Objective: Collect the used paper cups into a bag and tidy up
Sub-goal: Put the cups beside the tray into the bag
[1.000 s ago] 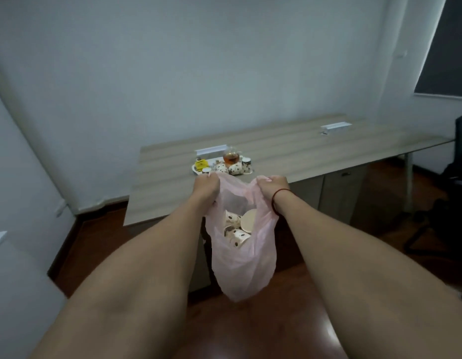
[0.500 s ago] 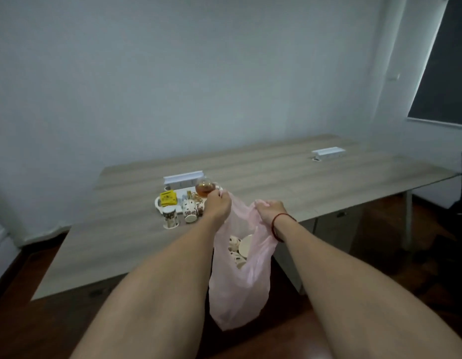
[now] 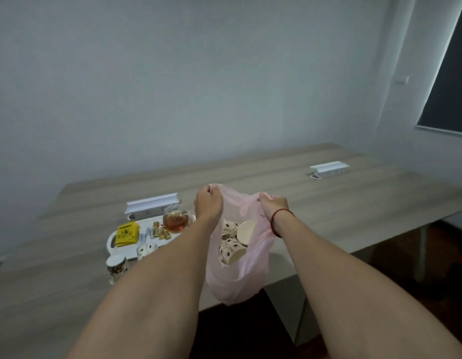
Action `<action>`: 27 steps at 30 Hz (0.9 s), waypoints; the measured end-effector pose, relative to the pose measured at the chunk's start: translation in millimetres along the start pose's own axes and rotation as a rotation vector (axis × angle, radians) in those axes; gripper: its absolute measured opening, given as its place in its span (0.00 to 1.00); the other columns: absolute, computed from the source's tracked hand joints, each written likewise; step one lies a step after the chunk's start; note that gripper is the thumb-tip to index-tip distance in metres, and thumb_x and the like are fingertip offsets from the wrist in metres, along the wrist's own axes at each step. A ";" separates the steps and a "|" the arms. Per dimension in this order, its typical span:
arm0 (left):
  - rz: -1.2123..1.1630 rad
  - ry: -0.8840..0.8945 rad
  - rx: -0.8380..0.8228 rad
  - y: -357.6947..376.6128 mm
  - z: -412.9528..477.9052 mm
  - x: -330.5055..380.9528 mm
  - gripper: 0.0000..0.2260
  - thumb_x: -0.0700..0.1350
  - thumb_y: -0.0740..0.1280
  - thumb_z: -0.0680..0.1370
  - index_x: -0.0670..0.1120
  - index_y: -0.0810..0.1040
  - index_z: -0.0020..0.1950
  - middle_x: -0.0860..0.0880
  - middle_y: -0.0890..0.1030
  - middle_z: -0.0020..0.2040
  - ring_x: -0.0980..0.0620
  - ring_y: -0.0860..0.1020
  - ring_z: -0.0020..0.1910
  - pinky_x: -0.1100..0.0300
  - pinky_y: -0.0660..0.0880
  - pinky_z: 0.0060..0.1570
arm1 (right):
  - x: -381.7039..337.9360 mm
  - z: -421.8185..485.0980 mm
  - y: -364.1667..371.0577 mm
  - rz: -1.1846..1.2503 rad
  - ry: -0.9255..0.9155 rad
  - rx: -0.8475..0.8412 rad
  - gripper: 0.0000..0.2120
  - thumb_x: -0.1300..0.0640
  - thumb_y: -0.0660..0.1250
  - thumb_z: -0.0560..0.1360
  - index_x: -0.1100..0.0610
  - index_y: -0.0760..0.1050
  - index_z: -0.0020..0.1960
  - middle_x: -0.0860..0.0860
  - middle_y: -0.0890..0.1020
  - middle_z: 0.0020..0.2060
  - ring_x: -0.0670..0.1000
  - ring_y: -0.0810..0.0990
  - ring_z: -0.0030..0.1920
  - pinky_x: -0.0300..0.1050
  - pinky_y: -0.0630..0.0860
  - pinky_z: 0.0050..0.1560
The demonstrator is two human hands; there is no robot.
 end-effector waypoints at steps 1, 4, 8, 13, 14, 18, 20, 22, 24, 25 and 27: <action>-0.007 -0.007 -0.003 12.8 8.7 2.5 0.12 0.46 0.55 0.81 0.44 0.76 0.47 0.42 0.79 0.48 0.45 0.74 0.47 0.53 0.71 0.49 | -7.7 15.8 -2.9 -0.010 -0.016 -0.008 0.11 0.58 0.63 0.75 0.64 0.80 0.46 0.57 0.79 0.39 0.55 0.77 0.40 0.41 0.69 0.41; -0.021 -0.040 -0.001 50.5 35.0 2.7 0.14 0.48 0.55 0.81 0.43 0.78 0.52 0.41 0.80 0.52 0.42 0.76 0.50 0.50 0.75 0.54 | -18.0 63.1 -10.2 -0.020 -0.059 0.002 0.09 0.57 0.62 0.75 0.60 0.76 0.41 0.57 0.78 0.40 0.55 0.76 0.42 0.42 0.69 0.43; 0.014 -0.106 0.032 80.8 59.9 -24.0 0.13 0.46 0.55 0.81 0.42 0.76 0.49 0.39 0.80 0.53 0.41 0.77 0.49 0.49 0.75 0.51 | -2.1 111.5 -8.1 -0.051 -0.061 0.053 0.12 0.57 0.60 0.75 0.64 0.78 0.46 0.59 0.77 0.40 0.56 0.74 0.41 0.44 0.67 0.41; 0.061 -0.275 -0.036 99.2 84.6 -85.6 0.15 0.46 0.58 0.80 0.38 0.79 0.51 0.40 0.81 0.40 0.43 0.79 0.32 0.58 0.76 0.29 | 37.1 153.6 16.1 -0.080 0.001 0.021 0.12 0.57 0.62 0.75 0.65 0.76 0.40 0.59 0.74 0.36 0.55 0.70 0.38 0.45 0.66 0.40; 0.071 -0.313 -0.050 99.9 87.9 -98.6 0.13 0.46 0.59 0.80 0.40 0.79 0.50 0.43 0.80 0.37 0.45 0.78 0.31 0.60 0.75 0.27 | 44.4 159.8 23.7 -0.084 0.015 0.019 0.11 0.56 0.62 0.75 0.63 0.74 0.39 0.58 0.73 0.36 0.55 0.70 0.38 0.45 0.66 0.40; 0.075 -0.397 -0.077 97.9 94.6 -122.6 0.09 0.43 0.62 0.78 0.43 0.78 0.42 0.42 0.80 0.38 0.43 0.80 0.35 0.58 0.78 0.31 | 59.1 175.1 44.7 -0.080 0.031 -0.006 0.11 0.56 0.62 0.75 0.62 0.73 0.37 0.57 0.73 0.35 0.55 0.70 0.37 0.44 0.65 0.39; 0.071 -0.397 -0.076 95.1 99.7 -125.5 0.10 0.43 0.62 0.78 0.42 0.75 0.38 0.42 0.78 0.37 0.46 0.77 0.31 0.62 0.74 0.27 | 65.3 183.2 56.7 -0.076 0.041 -0.036 0.11 0.56 0.63 0.75 0.61 0.73 0.38 0.57 0.73 0.36 0.55 0.71 0.38 0.44 0.66 0.40; 0.053 -0.403 -0.068 90.5 106.6 -129.6 0.12 0.46 0.60 0.80 0.41 0.78 0.42 0.41 0.79 0.41 0.45 0.79 0.36 0.58 0.77 0.34 | 70.9 189.4 67.7 -0.086 0.060 -0.064 0.08 0.55 0.63 0.75 0.59 0.73 0.40 0.56 0.73 0.38 0.54 0.71 0.39 0.42 0.66 0.39; -0.026 -0.475 -0.016 80.8 114.2 -136.4 0.18 0.52 0.57 0.81 0.39 0.78 0.53 0.39 0.81 0.49 0.41 0.81 0.45 0.51 0.79 0.44 | 73.3 196.5 76.5 -0.119 0.065 -0.072 0.09 0.55 0.62 0.76 0.59 0.73 0.41 0.56 0.74 0.38 0.54 0.72 0.40 0.42 0.65 0.35; -0.082 -0.528 0.021 75.2 116.4 -140.0 0.20 0.55 0.55 0.82 0.40 0.78 0.54 0.40 0.81 0.49 0.41 0.81 0.46 0.51 0.79 0.44 | 73.9 199.7 78.7 -0.130 0.061 -0.068 0.09 0.55 0.62 0.76 0.60 0.73 0.40 0.57 0.75 0.38 0.55 0.72 0.39 0.43 0.65 0.35; -0.208 -0.629 0.097 63.0 123.3 -153.7 0.24 0.60 0.53 0.81 0.42 0.79 0.50 0.42 0.82 0.44 0.43 0.80 0.42 0.54 0.77 0.40 | 76.0 208.3 85.2 -0.146 0.064 -0.058 0.10 0.56 0.61 0.76 0.61 0.72 0.40 0.58 0.75 0.38 0.56 0.72 0.40 0.43 0.65 0.38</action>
Point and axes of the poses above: each hand's wrist, its own z-axis towards the middle knuckle, its own y-axis out of the palm, x = y × z, the point moved 6 cm from there along z, towards the middle knuckle
